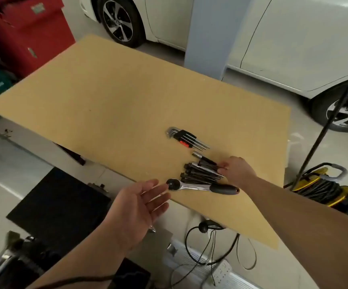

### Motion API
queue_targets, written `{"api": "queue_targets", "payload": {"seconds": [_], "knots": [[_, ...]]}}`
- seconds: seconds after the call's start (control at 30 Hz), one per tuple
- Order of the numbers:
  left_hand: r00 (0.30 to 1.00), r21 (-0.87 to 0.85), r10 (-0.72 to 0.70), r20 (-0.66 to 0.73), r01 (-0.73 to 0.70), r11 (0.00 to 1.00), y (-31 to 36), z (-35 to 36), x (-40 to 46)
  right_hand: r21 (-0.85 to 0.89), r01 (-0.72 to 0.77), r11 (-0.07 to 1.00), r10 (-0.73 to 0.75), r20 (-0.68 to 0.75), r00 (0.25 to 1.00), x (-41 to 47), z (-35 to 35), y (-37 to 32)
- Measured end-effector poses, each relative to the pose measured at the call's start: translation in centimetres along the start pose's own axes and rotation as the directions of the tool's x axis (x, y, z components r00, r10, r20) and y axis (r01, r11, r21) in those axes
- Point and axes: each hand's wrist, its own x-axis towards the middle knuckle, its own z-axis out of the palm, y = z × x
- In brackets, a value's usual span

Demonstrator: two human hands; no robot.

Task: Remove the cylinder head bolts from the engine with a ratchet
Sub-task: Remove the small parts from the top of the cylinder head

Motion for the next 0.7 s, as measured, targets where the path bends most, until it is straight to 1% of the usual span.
{"api": "queue_targets", "payload": {"seconds": [0.07, 0.2, 0.33, 0.43, 0.63, 0.7], "knots": [[0.999, 0.020, -0.028, -0.026, 0.029, 0.999, 0.0, 0.4, 0.7, -0.058, 0.028, 0.998, -0.025, 0.052, 0.998, -0.1, 0.5, 0.2], [0.998, 0.011, -0.065, -0.026, 0.065, 0.998, -0.7, 1.0, 1.6, -0.010, 0.009, 1.000, -0.009, 0.070, 0.997, 0.0, 1.9, 0.7], [0.997, 0.023, -0.076, -0.022, 0.077, 0.997, -1.1, 2.2, 2.3, 0.012, -0.049, 0.999, 0.047, 0.097, 0.994, 0.5, 1.9, 1.0], [0.996, 0.031, -0.078, -0.034, 0.079, 0.996, -1.6, 3.0, 2.8, 0.063, -0.064, 0.996, 0.057, 0.104, 0.993, 0.7, 1.8, 1.0], [0.996, 0.080, -0.077, -0.044, 0.081, 0.994, -2.6, 3.8, 3.5, -0.046, -0.033, 0.998, 0.041, 0.188, 0.981, 1.5, 1.6, 0.4], [0.996, 0.085, -0.081, -0.047, 0.084, 0.993, -2.8, 3.9, 3.7, -0.049, -0.027, 0.998, 0.037, 0.210, 0.977, 1.7, 1.6, 0.4]]}}
